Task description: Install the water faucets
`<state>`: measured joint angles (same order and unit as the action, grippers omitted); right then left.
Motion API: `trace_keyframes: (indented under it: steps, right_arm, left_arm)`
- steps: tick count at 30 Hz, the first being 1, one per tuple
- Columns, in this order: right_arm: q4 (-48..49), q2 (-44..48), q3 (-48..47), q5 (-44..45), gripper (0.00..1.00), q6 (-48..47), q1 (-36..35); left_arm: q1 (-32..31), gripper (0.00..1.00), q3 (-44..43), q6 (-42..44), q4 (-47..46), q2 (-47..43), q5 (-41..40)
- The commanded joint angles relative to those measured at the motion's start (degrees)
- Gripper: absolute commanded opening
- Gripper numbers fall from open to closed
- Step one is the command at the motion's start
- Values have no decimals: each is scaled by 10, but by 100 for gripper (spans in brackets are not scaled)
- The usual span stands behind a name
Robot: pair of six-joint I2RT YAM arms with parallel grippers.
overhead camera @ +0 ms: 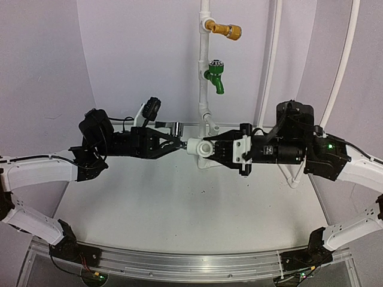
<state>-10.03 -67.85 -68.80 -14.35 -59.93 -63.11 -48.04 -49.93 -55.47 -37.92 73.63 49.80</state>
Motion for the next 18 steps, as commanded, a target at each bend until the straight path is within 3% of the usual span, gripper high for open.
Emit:
trace_keyframes:
  steps: [1,4,9,14,18]
  right_arm:
    - [25,-6,-42,-4,0,243,-3]
    - [0,-3,-37,-45,0,387,12]
    - [-47,-19,-65,-230,0,557,59]
    - [-51,-46,-87,-370,0,664,89]
    - [-53,-69,-87,-440,0,725,109]
  left_arm:
    - [-46,0,-37,256,122,-67,-59]
    - [-83,0,-43,423,206,-89,-103]
    - [-111,0,-61,610,292,-100,-144]
    - [-125,0,-81,706,356,-100,-181]
    - [-133,0,-88,734,378,-109,-213]
